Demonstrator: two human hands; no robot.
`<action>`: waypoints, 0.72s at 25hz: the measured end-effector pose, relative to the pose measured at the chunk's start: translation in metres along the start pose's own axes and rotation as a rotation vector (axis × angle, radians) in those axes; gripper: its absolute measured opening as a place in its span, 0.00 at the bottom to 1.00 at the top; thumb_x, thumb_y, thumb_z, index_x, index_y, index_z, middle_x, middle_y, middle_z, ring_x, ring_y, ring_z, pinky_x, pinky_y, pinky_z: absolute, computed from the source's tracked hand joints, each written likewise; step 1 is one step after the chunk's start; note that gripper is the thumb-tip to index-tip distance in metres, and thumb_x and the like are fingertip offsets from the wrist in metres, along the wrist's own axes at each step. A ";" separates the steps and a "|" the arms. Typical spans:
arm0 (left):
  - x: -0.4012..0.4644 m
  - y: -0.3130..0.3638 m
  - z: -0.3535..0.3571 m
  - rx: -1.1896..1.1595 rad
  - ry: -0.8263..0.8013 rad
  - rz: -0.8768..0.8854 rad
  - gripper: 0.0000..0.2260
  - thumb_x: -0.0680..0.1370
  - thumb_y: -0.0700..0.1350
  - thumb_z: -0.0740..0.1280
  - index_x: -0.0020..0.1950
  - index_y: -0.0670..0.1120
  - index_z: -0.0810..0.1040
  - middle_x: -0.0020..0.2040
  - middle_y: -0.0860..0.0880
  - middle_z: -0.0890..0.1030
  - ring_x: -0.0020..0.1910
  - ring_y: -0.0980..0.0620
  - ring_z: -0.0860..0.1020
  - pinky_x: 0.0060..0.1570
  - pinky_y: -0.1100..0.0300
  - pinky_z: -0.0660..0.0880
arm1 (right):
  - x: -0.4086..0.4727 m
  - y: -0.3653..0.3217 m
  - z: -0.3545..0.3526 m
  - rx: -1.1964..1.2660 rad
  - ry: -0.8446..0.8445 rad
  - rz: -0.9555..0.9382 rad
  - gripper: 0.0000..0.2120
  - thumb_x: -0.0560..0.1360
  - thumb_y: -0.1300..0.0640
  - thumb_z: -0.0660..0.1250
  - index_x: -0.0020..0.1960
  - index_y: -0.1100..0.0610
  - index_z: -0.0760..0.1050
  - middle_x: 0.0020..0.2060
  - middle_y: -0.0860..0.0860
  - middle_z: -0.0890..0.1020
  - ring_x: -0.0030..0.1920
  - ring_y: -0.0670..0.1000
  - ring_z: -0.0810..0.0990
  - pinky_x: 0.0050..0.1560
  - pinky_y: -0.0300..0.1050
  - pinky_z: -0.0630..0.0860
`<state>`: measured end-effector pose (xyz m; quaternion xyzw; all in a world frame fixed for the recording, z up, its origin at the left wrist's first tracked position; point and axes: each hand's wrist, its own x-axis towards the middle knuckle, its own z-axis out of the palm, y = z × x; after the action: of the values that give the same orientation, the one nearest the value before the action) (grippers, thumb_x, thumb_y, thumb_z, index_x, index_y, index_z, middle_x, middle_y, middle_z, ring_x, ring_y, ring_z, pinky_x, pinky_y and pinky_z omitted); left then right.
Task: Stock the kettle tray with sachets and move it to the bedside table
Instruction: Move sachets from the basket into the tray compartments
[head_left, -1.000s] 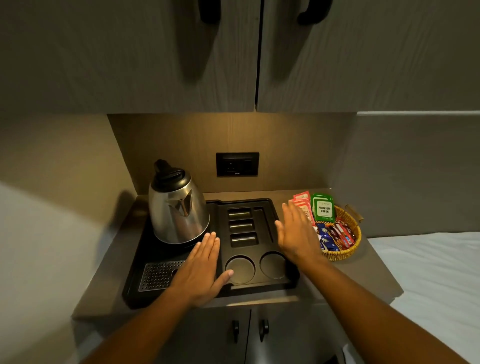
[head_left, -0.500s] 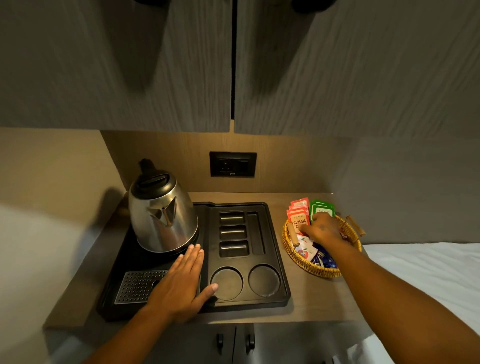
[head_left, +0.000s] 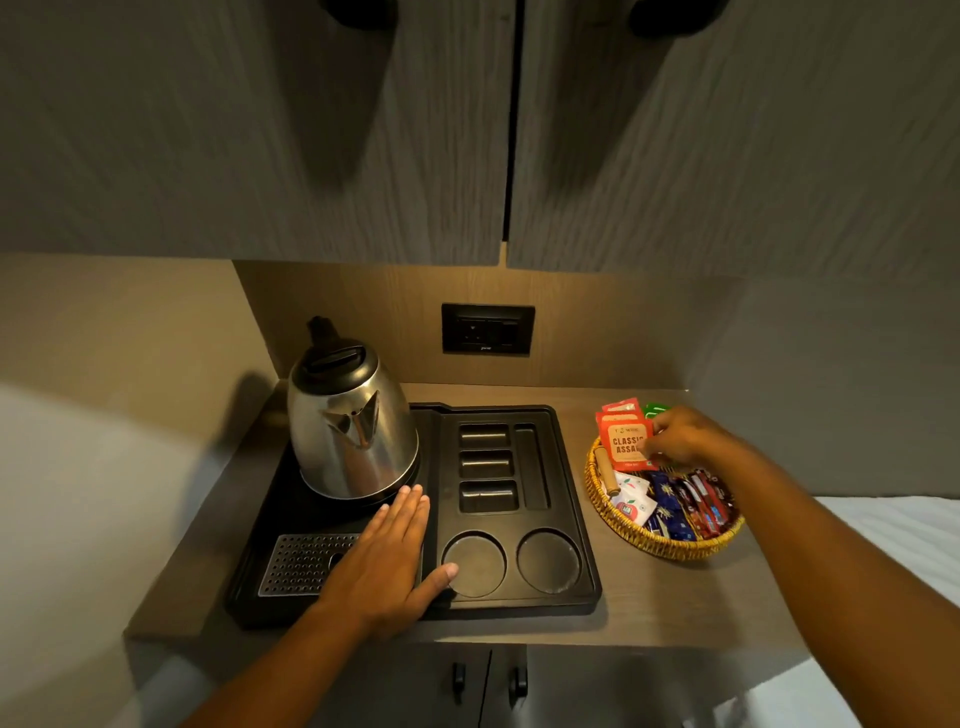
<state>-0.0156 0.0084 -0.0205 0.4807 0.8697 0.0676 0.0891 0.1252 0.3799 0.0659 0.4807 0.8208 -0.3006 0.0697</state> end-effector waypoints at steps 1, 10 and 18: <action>0.000 0.000 0.000 -0.002 0.002 0.001 0.44 0.71 0.75 0.37 0.79 0.48 0.39 0.79 0.50 0.38 0.77 0.54 0.35 0.75 0.56 0.38 | -0.008 -0.005 -0.012 -0.009 0.007 -0.029 0.07 0.75 0.59 0.69 0.53 0.57 0.79 0.49 0.56 0.82 0.49 0.55 0.81 0.43 0.46 0.78; 0.000 -0.001 -0.002 -0.017 0.000 0.015 0.43 0.73 0.73 0.38 0.79 0.47 0.40 0.79 0.50 0.39 0.77 0.54 0.35 0.77 0.53 0.42 | -0.012 -0.129 0.067 0.281 -0.066 -0.284 0.06 0.76 0.63 0.67 0.53 0.59 0.79 0.47 0.57 0.83 0.45 0.53 0.82 0.44 0.47 0.80; 0.000 0.000 -0.005 -0.025 -0.003 0.008 0.41 0.75 0.71 0.41 0.79 0.47 0.41 0.80 0.49 0.39 0.77 0.54 0.35 0.77 0.54 0.41 | 0.034 -0.150 0.124 0.209 -0.021 -0.109 0.11 0.75 0.60 0.70 0.57 0.60 0.79 0.54 0.57 0.83 0.57 0.57 0.81 0.49 0.45 0.75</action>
<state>-0.0167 0.0078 -0.0157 0.4829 0.8668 0.0781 0.0963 -0.0393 0.2821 0.0154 0.4369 0.8091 -0.3929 0.0114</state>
